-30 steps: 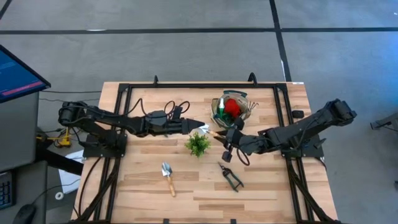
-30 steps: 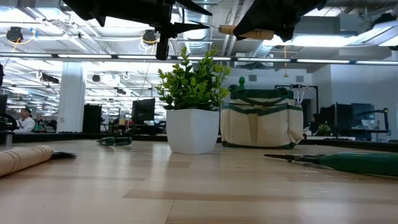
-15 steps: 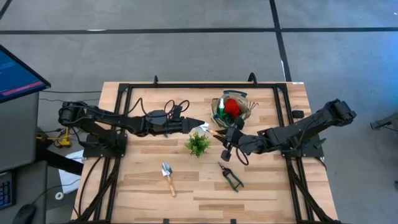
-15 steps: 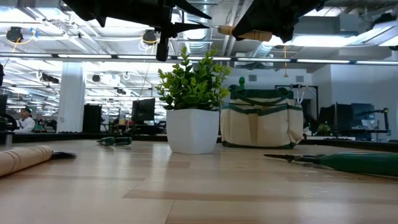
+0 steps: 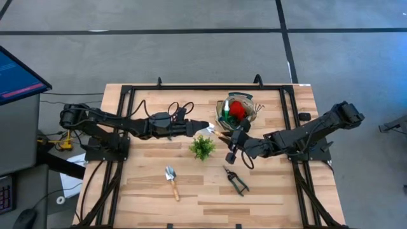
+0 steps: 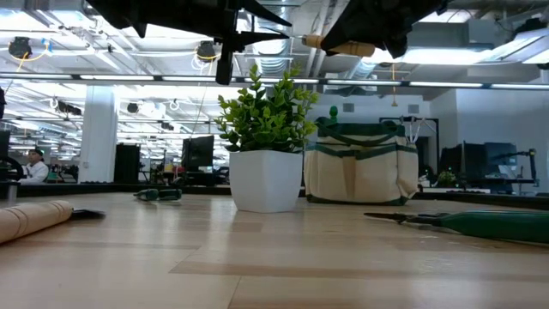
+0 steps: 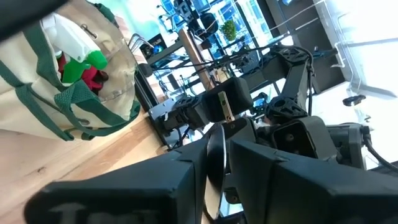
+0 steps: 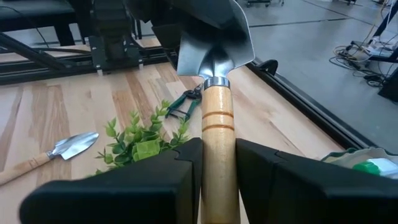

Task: Pick & Place Garden tools in Gardening bag
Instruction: Put the top brown trowel into the brown gardening bag

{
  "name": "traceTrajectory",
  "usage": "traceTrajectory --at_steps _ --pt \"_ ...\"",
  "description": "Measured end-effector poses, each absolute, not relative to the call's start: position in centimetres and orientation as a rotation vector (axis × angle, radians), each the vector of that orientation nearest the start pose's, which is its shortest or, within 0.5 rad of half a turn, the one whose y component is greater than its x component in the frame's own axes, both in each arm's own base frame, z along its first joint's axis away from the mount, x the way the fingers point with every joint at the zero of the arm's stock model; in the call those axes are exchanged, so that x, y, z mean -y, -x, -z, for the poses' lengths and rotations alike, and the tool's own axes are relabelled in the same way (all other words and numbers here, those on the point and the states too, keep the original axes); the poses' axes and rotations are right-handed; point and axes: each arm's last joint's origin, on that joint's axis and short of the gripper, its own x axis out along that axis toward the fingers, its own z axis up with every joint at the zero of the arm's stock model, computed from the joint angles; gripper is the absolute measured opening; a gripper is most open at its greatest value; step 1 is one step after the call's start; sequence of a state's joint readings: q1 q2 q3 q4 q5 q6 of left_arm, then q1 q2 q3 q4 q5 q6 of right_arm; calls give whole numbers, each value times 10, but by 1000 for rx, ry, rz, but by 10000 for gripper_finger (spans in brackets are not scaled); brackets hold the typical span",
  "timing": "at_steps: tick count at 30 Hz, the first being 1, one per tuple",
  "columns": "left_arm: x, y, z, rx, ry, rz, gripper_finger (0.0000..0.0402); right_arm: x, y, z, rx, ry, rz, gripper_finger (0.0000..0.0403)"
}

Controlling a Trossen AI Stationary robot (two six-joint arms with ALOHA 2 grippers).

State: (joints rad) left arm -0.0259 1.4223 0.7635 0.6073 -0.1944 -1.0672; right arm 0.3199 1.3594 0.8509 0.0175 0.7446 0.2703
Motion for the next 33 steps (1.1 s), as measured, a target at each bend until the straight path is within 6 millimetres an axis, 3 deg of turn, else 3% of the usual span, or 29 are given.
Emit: traceTrajectory --at_steps 7,12,24,26,33 --pt "3 -307 -257 38 1017 -177 53 -71 -278 -253 -360 -13 474 60" --pt "3 -307 -257 30 961 -178 7 -71 -278 -253 -358 -14 474 60" --pt "3 -307 -257 26 912 -178 1 -71 -278 -254 -356 -9 471 60" --pt "3 -307 -257 29 906 -176 1 -72 -279 -254 -351 -5 468 78" --pt "4 -308 -258 27 888 -154 0 -72 -279 -254 -361 -13 434 218"
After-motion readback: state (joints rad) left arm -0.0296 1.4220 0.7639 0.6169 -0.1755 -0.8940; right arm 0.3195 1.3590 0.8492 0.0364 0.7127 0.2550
